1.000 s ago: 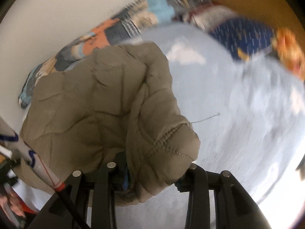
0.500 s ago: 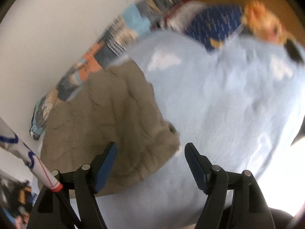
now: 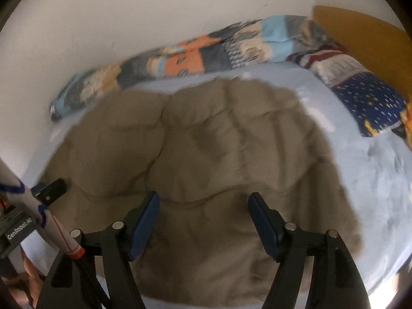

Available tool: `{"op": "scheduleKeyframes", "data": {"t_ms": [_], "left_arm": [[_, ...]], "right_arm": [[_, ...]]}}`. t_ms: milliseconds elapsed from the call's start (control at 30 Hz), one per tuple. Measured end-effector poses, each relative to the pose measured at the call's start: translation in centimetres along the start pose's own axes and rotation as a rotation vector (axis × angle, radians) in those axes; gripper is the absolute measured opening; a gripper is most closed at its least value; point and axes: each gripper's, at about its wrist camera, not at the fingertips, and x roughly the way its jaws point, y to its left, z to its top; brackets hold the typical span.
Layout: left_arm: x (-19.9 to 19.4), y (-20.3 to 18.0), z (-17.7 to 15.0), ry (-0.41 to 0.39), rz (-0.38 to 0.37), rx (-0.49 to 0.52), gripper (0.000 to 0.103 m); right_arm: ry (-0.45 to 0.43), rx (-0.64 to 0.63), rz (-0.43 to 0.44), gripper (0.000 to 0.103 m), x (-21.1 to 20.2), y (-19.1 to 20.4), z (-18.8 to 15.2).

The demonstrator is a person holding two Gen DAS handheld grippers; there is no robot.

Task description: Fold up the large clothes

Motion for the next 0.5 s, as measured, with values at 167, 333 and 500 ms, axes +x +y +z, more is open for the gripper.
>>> {"op": "scheduleKeyframes", "data": {"t_ms": [167, 333, 500], "left_arm": [[1.6, -0.6, -0.7, 0.002, 0.041, 0.06, 0.074], [-0.2, 0.6, -0.5, -0.067, 0.012, 0.021, 0.074], [-2.0, 0.6, 0.1, -0.179, 0.087, 0.013, 0.074]], "right_arm": [[0.054, -0.053, -0.054, 0.081, 3.2, 0.4, -1.0], [0.027, -0.036, -0.049, 0.082, 2.5, 0.1, -0.9], [-0.175, 0.01, -0.082, 0.081, -1.1, -0.6, 0.7]]}}
